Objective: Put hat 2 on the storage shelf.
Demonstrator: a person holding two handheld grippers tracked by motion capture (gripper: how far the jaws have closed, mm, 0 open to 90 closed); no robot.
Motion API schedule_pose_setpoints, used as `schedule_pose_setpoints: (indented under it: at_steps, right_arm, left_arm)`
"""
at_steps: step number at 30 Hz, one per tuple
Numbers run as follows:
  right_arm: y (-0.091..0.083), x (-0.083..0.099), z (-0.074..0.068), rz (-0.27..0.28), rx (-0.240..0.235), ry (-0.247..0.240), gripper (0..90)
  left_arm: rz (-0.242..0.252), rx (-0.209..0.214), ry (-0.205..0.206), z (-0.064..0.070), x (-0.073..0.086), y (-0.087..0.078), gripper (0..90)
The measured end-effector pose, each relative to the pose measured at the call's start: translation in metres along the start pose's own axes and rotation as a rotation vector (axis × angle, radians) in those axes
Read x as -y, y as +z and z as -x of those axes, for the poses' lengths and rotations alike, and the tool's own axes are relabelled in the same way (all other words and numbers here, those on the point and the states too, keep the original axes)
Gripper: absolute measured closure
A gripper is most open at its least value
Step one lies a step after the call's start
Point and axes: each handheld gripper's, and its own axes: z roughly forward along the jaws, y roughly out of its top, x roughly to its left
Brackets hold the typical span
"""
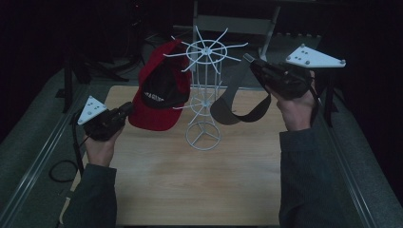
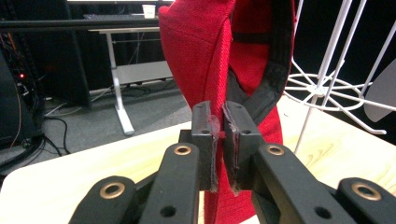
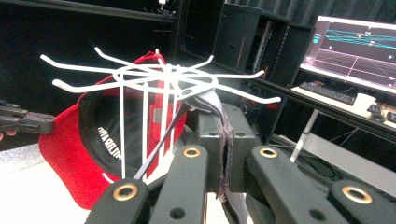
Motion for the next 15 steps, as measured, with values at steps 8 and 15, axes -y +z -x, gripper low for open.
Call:
schedule_pose_setpoints:
  at_steps: [8,15]
  right_arm:
    - [0.013,0.004,0.000,-0.027,-0.009,0.007,88.1]
    - [0.024,0.007,-0.004,-0.050,-0.015,0.004,88.1]
  left_arm:
    - [0.002,0.004,0.006,0.002,-0.001,0.001,84.3]
    - [0.003,0.005,0.009,0.003,0.000,0.002,84.3]
